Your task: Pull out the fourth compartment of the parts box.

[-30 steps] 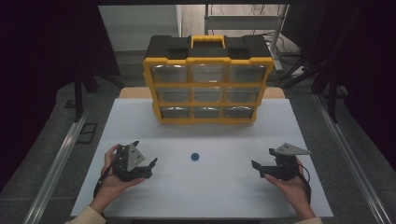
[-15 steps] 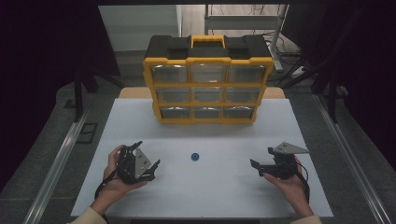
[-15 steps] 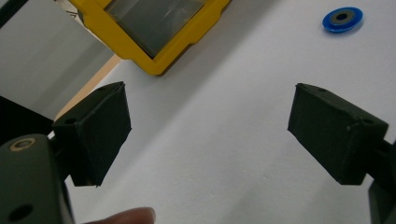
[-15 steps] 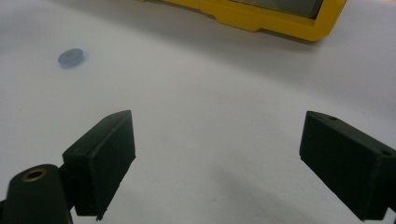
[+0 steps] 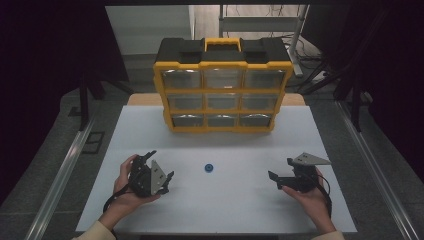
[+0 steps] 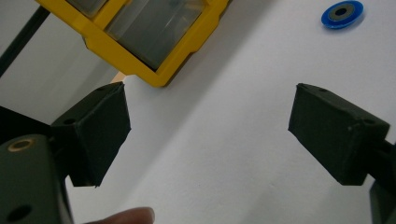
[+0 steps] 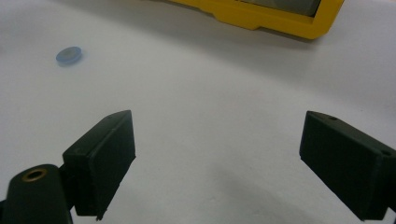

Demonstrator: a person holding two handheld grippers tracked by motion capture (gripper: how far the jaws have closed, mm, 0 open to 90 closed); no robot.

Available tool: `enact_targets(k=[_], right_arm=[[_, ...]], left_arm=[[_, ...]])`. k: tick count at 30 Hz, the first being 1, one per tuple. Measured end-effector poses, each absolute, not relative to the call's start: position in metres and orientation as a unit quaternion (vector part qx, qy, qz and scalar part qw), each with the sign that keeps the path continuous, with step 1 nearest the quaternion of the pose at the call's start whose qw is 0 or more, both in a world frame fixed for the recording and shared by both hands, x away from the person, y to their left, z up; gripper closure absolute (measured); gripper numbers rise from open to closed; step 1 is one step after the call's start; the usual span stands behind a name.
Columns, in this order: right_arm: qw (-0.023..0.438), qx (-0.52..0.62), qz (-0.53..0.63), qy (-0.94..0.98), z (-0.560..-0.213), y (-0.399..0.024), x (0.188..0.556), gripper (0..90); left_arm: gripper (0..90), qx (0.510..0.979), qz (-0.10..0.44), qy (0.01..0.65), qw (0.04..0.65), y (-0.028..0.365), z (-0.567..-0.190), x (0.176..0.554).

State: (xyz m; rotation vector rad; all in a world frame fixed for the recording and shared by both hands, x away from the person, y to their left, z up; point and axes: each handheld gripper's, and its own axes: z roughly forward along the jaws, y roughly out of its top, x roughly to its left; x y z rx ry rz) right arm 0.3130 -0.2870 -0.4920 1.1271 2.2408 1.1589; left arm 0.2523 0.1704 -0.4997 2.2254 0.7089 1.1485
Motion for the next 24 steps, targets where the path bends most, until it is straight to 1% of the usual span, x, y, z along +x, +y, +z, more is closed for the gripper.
enact_targets(k=[9,24], right_arm=[[0.189,0.4,0.411,0.798,-0.493,-0.287,0.313,11.0],[0.189,0.4,0.408,0.798,-0.493,-0.286,0.313,11.1]], left_arm=[[13.0,0.826,0.448,0.239,0.246,0.165,-0.501,0.251],[12.6,0.827,0.467,0.21,0.232,0.156,-0.502,0.25]])
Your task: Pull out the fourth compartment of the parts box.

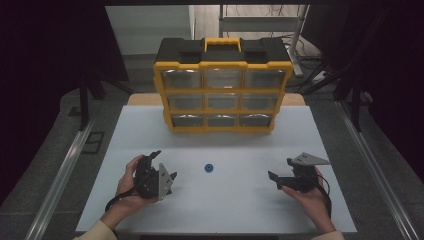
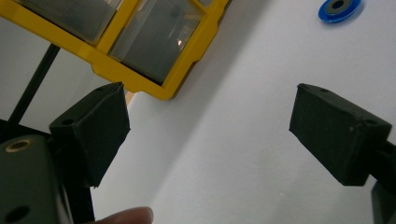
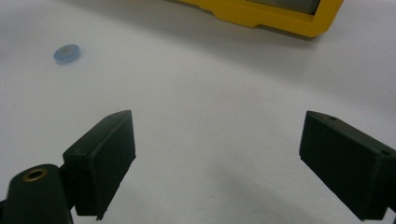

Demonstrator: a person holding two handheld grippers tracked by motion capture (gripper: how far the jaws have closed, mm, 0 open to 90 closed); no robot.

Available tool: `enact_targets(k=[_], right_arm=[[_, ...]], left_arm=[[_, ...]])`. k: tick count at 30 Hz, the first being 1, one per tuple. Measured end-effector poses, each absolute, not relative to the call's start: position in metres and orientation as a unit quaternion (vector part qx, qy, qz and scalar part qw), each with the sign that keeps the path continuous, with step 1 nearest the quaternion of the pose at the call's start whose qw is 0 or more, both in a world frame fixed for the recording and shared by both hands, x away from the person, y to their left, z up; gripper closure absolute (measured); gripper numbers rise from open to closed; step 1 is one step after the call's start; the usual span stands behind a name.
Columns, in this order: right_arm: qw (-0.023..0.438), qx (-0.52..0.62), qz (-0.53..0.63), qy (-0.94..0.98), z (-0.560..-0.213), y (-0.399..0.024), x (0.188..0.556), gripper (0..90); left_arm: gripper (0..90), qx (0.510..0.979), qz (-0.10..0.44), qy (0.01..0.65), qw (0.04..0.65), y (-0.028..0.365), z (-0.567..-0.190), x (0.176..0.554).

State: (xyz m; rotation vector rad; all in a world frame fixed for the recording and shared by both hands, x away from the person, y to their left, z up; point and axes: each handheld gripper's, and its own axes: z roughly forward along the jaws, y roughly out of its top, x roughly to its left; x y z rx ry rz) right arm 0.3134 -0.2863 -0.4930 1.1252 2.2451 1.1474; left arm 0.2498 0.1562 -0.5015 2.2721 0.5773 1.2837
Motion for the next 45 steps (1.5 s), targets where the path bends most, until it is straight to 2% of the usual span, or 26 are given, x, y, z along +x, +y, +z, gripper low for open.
enact_targets(k=[45], right_arm=[[0.19,0.402,0.404,0.799,-0.494,-0.286,0.314,11.2]], left_arm=[[11.7,0.827,0.516,0.141,0.173,0.135,-0.506,0.253]])
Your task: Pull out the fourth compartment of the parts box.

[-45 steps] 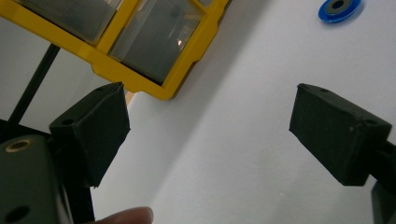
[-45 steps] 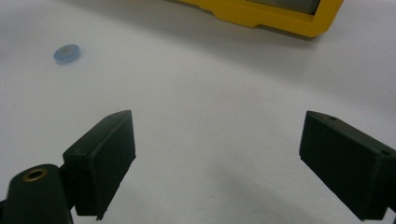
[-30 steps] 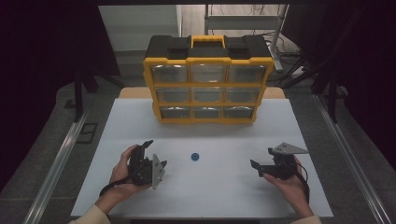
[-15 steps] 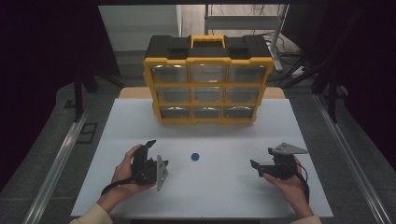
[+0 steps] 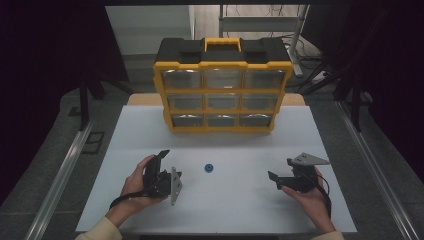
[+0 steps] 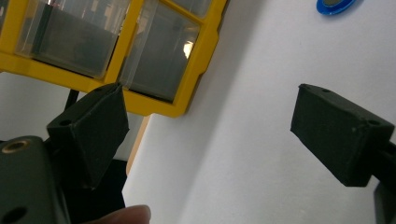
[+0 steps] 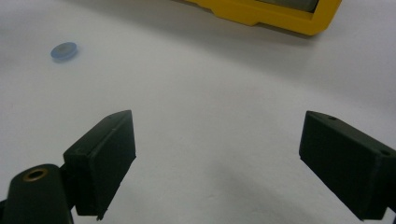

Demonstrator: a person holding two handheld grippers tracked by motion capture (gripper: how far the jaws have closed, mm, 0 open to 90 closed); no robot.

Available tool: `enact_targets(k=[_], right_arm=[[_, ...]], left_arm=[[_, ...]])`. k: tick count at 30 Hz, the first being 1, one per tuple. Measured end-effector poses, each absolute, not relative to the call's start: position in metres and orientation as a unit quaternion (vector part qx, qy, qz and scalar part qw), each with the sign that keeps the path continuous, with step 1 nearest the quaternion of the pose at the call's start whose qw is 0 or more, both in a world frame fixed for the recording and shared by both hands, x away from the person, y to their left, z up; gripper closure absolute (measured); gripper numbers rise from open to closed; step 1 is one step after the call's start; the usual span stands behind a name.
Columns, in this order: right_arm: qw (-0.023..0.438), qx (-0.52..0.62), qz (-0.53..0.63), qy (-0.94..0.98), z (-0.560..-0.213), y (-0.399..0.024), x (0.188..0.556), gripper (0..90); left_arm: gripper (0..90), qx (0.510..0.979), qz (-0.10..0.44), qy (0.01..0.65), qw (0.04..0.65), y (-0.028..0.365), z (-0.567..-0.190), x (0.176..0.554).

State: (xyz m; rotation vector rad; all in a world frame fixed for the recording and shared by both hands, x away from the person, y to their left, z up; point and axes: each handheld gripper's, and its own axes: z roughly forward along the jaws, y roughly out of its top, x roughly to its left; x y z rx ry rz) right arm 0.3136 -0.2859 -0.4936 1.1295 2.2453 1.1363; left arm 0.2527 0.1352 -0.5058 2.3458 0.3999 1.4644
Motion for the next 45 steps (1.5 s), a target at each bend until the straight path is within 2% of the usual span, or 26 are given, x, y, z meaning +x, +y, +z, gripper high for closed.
enact_targets(k=[45], right_arm=[[0.192,0.402,0.402,0.8,-0.494,-0.286,0.314,11.3]], left_arm=[[11.1,0.816,0.535,0.134,0.176,0.122,-0.492,0.276]])
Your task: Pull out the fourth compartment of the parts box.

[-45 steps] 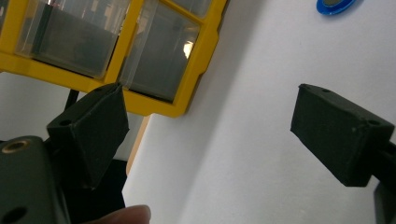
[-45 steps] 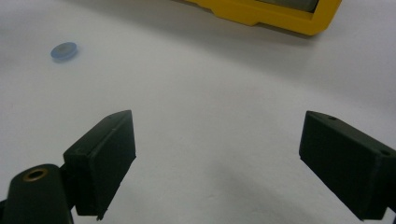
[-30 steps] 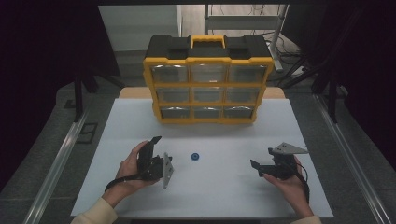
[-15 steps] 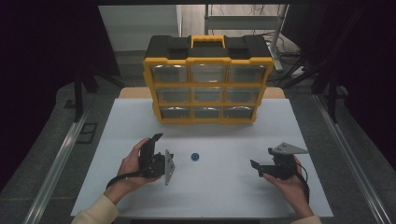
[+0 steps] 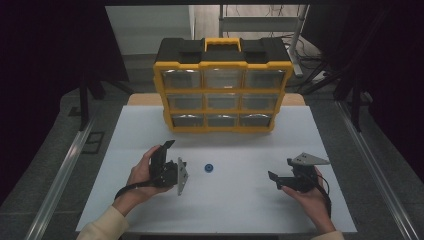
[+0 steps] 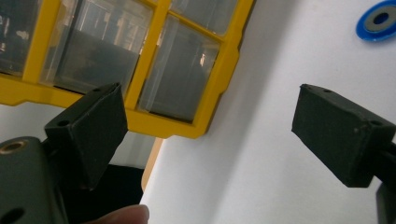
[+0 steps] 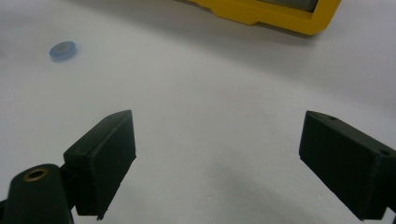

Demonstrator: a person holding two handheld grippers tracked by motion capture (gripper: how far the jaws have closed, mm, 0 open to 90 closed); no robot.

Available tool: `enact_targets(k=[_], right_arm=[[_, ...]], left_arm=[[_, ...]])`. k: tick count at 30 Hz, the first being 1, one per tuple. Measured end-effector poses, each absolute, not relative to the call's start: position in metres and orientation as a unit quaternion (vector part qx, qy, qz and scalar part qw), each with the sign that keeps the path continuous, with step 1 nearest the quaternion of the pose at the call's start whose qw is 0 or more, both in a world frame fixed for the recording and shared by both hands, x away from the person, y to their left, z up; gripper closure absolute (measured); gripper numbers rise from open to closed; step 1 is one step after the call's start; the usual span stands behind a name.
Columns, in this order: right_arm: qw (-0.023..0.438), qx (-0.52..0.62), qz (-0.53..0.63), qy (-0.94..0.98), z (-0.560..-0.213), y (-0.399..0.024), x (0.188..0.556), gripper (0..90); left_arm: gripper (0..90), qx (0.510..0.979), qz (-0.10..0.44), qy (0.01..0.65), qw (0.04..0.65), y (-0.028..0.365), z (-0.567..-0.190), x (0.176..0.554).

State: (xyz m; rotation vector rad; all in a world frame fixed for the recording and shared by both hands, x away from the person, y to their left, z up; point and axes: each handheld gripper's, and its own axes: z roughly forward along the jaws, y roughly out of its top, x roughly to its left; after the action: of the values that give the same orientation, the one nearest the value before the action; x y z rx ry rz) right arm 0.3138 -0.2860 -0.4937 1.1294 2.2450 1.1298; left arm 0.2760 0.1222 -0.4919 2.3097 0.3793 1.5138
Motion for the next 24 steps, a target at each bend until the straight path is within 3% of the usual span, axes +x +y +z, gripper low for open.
enact_targets(k=[24], right_arm=[[0.192,0.402,0.402,0.8,-0.494,-0.286,0.314,11.3]], left_arm=[[10.9,0.81,0.541,0.141,0.174,0.122,-0.485,0.29]])
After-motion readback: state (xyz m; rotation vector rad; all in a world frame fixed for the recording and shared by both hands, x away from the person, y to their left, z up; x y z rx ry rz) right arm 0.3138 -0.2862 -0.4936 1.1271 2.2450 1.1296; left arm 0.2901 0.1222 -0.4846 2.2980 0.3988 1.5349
